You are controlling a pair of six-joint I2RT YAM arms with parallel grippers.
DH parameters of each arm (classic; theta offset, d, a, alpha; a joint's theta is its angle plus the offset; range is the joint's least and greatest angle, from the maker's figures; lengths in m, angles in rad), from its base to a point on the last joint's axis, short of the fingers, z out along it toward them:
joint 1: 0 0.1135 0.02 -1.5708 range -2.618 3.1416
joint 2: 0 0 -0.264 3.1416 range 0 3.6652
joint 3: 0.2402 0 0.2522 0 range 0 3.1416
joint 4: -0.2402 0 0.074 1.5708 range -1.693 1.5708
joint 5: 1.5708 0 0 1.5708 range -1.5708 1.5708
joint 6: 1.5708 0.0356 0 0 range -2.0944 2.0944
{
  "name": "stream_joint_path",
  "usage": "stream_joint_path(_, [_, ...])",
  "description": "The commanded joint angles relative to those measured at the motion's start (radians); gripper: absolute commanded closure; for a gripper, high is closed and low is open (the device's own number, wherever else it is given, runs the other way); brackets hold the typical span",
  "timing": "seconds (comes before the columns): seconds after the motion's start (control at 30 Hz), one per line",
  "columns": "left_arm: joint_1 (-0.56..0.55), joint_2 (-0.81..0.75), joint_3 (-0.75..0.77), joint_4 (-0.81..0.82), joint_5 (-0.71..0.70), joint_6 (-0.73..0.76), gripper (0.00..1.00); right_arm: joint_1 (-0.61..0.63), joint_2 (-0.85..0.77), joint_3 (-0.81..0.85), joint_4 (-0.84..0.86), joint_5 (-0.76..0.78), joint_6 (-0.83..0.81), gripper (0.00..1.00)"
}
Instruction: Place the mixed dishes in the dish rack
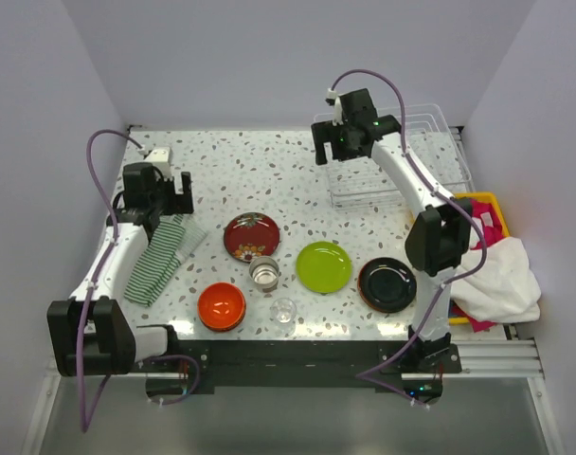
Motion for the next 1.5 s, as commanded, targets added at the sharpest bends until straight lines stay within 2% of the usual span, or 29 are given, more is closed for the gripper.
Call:
stream_joint_path(0.0, [0.004,0.04,0.063,0.026,0.055,-0.013,0.0,0.028,0.02,0.079,0.043,0.052,-0.099,0.01])
stream_joint_path(0.1, [0.003,0.066,0.077,0.019,0.078,-0.039,0.0,0.034,0.08,0.143,0.024,0.193,-0.083,0.03])
stream_joint_path(0.2, [0.004,0.06,0.073,0.033,0.087,-0.056,0.0,0.039,0.116,0.202,0.029,0.238,-0.072,0.07])
stream_joint_path(0.57, [0.004,0.04,0.059,0.024,0.067,-0.048,0.01,0.101,0.212,0.225,0.053,0.29,-0.06,0.12])
stream_joint_path(0.73, [0.004,0.042,0.059,0.023,0.074,-0.056,0.02,0.105,0.244,0.219,0.046,0.304,-0.057,0.21])
stream_joint_path(0.83, [0.004,0.045,0.06,0.021,0.081,-0.054,0.03,0.103,0.251,0.205,0.043,0.295,-0.052,0.27])
stream_joint_path(0.93, [0.005,0.051,0.059,0.018,0.075,-0.051,0.04,0.103,0.249,0.191,0.038,0.284,-0.048,0.38])
stream_joint_path(0.97, [0.005,0.051,0.059,0.019,0.075,-0.051,0.04,0.103,0.249,0.188,0.037,0.284,-0.048,0.48])
stream_joint_path(1.07, [0.004,0.051,0.056,0.023,0.08,-0.051,0.04,0.103,0.24,0.17,0.032,0.284,-0.049,0.63])
stream_joint_path(1.27, [0.005,0.042,0.031,0.03,0.074,-0.048,0.04,0.109,0.208,0.099,0.018,0.304,-0.067,0.72])
stream_joint_path(1.3, [0.005,0.039,0.027,0.033,0.072,-0.051,0.04,0.112,0.203,0.069,0.017,0.308,-0.077,0.76])
stream_joint_path(1.37, [0.004,0.036,0.025,0.03,0.069,-0.054,0.04,0.111,0.183,0.035,0.018,0.308,-0.081,0.92])
stream_joint_path(1.43, [0.005,0.025,0.013,0.041,0.066,-0.054,0.04,0.112,0.165,-0.002,0.015,0.304,-0.089,1.0])
stream_joint_path(1.47, [0.005,0.011,0.008,0.044,0.063,-0.053,0.04,0.114,0.139,-0.014,0.015,0.295,-0.095,1.0])
